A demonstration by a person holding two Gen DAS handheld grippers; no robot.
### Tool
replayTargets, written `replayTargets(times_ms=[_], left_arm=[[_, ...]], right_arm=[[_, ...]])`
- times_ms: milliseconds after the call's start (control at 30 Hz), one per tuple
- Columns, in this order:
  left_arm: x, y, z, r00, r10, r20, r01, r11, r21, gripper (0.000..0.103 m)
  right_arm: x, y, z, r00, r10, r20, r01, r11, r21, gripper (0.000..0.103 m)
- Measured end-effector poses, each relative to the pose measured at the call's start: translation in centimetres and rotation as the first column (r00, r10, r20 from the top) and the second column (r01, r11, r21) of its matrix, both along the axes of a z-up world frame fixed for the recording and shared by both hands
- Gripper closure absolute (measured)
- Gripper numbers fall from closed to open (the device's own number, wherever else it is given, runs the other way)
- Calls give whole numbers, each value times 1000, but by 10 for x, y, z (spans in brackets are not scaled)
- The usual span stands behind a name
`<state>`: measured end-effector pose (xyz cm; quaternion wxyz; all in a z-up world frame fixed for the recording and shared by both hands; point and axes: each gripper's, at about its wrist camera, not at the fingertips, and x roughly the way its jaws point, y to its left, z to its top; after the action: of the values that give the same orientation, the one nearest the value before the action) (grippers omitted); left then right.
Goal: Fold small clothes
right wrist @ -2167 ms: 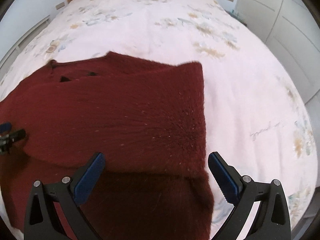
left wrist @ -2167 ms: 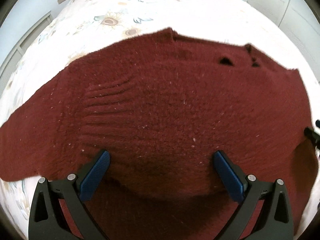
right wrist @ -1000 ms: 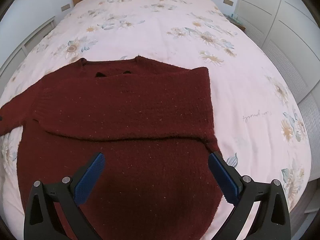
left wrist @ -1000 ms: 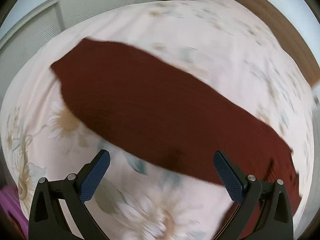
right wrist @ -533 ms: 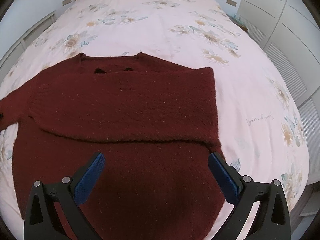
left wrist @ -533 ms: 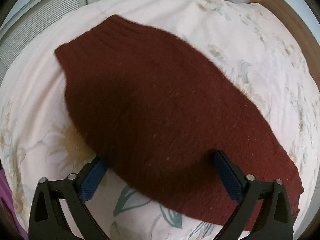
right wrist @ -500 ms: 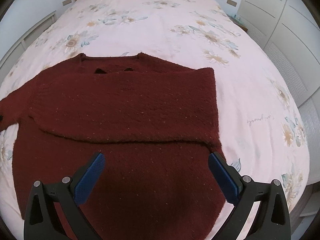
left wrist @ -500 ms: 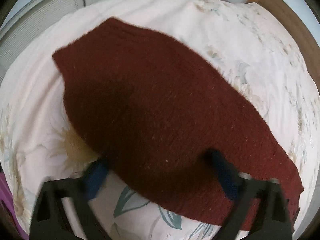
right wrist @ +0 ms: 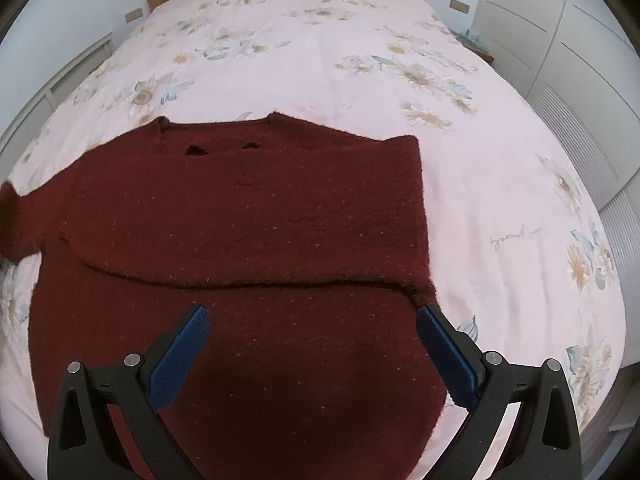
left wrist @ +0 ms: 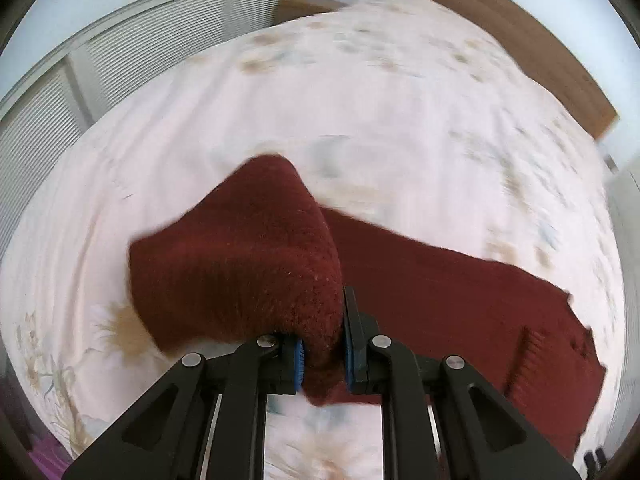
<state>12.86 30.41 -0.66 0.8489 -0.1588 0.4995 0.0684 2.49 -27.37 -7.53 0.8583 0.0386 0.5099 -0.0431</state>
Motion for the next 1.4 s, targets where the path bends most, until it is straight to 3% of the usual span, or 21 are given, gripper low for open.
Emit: replayTargets(times_ms=[133, 300, 433, 667, 1000, 1267, 1400], left_arm=[[-9, -69, 20, 991, -136, 19, 135, 990, 47, 91], [3, -150, 25, 965, -258, 41, 256, 966, 40, 91], [10, -225, 16, 934, -352, 51, 350, 935, 53, 92], [35, -320, -5, 886, -461, 52, 458, 887, 64, 92], [29, -392, -31, 828, -560, 32, 557, 828, 74, 92], [27, -416, -86, 805, -590, -60, 592, 794, 140, 92], [26, -419, -112, 804, -584, -117, 595, 792, 139, 88]], right_arm=[[-3, -7, -4, 1000, -20, 3, 20, 999, 27, 0], [-1, -14, -1, 1000, -7, 15, 6, 1000, 17, 0], [6, -26, 5, 1000, 2, 20, -1, 1000, -20, 0], [8, -49, 15, 999, -28, 41, 28, 1000, -7, 0], [-2, -58, -2, 999, -47, 11, 47, 999, 25, 0], [-9, -63, -16, 998, -61, -18, 61, 997, 44, 1], [-12, -65, -20, 998, -63, -26, 65, 997, 48, 0]])
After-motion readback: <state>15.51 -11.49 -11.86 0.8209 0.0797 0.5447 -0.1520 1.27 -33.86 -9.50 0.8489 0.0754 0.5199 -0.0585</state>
